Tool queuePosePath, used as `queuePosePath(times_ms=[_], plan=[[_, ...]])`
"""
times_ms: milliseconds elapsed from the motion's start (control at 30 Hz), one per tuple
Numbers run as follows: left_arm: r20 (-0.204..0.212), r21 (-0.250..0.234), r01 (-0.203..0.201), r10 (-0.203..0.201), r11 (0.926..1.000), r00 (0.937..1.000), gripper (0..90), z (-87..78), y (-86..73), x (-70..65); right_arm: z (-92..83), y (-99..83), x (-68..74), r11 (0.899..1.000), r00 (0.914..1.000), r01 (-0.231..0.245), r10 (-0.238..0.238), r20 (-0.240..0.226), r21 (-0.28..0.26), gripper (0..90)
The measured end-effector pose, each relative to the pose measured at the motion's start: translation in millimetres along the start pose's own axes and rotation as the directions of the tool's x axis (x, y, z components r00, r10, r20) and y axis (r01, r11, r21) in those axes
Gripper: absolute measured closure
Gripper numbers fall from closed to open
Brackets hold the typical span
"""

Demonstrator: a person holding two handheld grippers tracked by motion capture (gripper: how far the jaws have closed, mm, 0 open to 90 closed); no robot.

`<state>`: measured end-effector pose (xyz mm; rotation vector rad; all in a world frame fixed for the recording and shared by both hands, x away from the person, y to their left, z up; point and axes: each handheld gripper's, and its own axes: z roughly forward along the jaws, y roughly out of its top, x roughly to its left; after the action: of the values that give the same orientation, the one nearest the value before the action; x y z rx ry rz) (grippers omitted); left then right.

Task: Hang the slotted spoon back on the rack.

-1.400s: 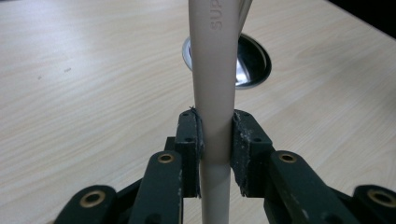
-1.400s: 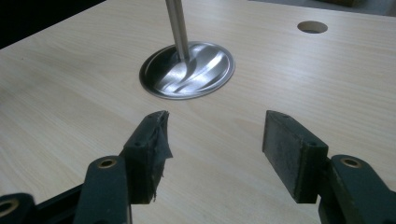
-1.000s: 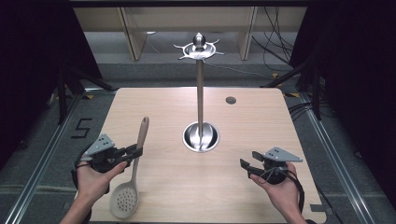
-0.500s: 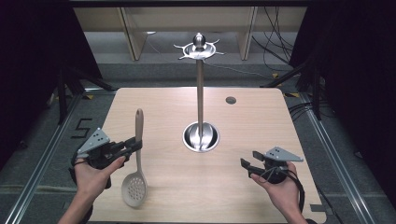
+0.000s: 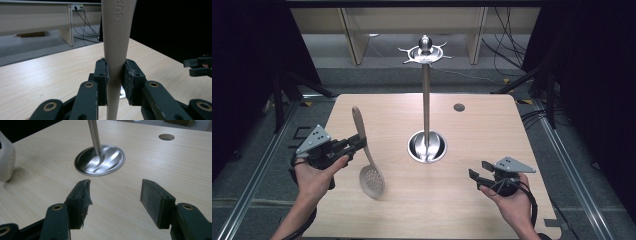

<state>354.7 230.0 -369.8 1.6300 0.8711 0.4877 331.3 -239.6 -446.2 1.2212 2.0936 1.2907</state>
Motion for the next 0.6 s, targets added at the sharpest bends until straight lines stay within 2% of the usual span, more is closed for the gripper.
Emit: queuePosePath(times_ms=[100, 167, 200, 233, 367, 400, 433, 467, 500, 533, 567, 600], plan=[[0.008, -0.028, 0.002, -0.001, 0.9996, 1.0, 73.2, 2.1, 8.3, 1.3, 0.1, 0.8, 0.4, 1.0, 1.0, -0.006, 0.006, 0.0, 0.008, 41.5], [0.012, -0.031, -0.002, 0.002, 0.9995, 0.9999, 73.2, 2.9, 10.3, 1.9, 0.6, 1.0, -1.8, 1.0, 0.9999, 0.009, -0.009, 0.004, -0.003, 41.4], [0.014, -0.038, -0.009, 0.009, 0.9992, 0.9999, 73.2, 5.1, 13.8, 2.9, 0.8, 0.9, -0.8, 1.0, 0.9999, -0.01, 0.01, 0.006, 0.002, 41.5], [0.014, -0.038, -0.009, 0.009, 0.9992, 0.9999, 73.2, 5.1, 13.8, 2.9, 0.9, 0.9, -2.7, 1.0, 1.0, 0.008, -0.008, 0.002, -0.008, 41.5], [0.03, -0.049, -0.017, 0.019, 0.9987, 0.9994, 73.2, 10.4, 19.9, 4.4, -0.8, 0.9, -3.4, 1.0, 1.0, 0.003, -0.003, 0.008, -0.013, 41.5], [0.038, -0.05, -0.021, 0.023, 0.9985, 0.999, 73.2, 11.5, 21.9, 5.3, -1.2, -0.2, -3.9, 1.0, 0.9998, -0.015, 0.015, -0.01, -0.025, 41.5], [0.052, -0.057, -0.023, 0.026, 0.9981, 0.9983, 73.2, 12.5, 24.8, 7.0, -3.3, 0.1, -3.9, 1.0, 0.9999, -0.011, 0.011, 0.011, -0.016, 41.6], [0.052, -0.057, -0.023, 0.026, 0.9981, 0.9983, 73.2, 12.5, 24.8, 7.0, -5.6, 0.1, -1.7, 0.999, 0.9992, -0.039, 0.039, 0.01, 0.002, 41.6], [0.051, -0.054, -0.025, 0.027, 0.9982, 0.9983, 73.2, 12.2, 26.8, 8.0, -5.6, 0.1, -1.7, 0.999, 0.9992, -0.039, 0.039, 0.01, 0.002, 41.6], [0.06, -0.057, -0.023, 0.026, 0.9981, 0.9979, 73.2, 12.7, 28.6, 9.2, -4.5, -0.2, -4.7, 1.0, 1.0, -0.008, 0.008, 0.006, -0.028, 41.6], [0.063, -0.058, -0.025, 0.029, 0.998, 0.9976, 73.2, 12.9, 30.5, 10.3, -6.9, -0.1, -4.1, 1.0, 0.9998, -0.012, 0.013, 0.013, -0.012, 41.6], [0.072, -0.057, -0.034, 0.038, 0.9978, 0.9967, 73.2, 13.7, 34.2, 11.6, -8.8, -1.1, -1.0, 0.998, 0.9983, -0.054, 0.054, 0.021, -0.014, 41.6]])
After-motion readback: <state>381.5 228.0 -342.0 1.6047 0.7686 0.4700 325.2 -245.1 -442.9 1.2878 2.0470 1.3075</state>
